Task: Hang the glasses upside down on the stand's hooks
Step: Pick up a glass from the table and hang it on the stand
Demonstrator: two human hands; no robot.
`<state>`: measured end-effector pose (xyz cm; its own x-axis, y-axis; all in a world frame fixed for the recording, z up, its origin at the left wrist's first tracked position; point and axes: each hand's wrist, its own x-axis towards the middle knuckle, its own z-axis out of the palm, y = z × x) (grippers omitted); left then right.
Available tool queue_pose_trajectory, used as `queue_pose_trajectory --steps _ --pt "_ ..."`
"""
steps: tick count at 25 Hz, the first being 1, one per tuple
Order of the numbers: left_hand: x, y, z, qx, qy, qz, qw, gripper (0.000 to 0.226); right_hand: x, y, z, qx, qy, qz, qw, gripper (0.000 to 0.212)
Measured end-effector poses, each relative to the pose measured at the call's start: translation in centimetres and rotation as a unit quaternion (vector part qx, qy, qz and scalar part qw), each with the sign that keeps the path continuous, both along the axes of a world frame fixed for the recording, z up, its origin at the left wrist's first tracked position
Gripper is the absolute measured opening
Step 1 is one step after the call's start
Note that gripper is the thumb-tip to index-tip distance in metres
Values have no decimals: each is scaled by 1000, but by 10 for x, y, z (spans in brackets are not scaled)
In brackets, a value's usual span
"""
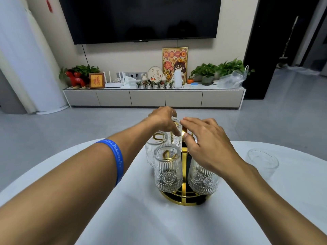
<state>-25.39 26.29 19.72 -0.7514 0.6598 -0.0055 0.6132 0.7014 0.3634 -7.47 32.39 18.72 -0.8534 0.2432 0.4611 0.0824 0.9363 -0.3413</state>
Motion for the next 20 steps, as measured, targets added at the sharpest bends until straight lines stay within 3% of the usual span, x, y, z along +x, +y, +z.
queue_pose_trajectory --steps 4,6,9,12,16,20 --pt "15 -13 15 65 -41 4 997 77 4 20 13 7 -40 45 998 38" --pt "29 -29 19 152 -12 -14 988 55 23 33 4 -59 29 24 998 38" --pt "62 -51 19 208 9 -112 972 35 73 56 -36 -187 175 -152 955 30" --pt "76 -56 18 191 -7 -162 968 31 106 84 -80 -301 117 -300 898 52" --pt "64 -51 28 188 -43 -145 971 35 99 114 -109 -399 42 -310 862 90" --pt "47 -52 32 132 -65 -159 976 55 83 137 -136 -470 54 -299 829 96"
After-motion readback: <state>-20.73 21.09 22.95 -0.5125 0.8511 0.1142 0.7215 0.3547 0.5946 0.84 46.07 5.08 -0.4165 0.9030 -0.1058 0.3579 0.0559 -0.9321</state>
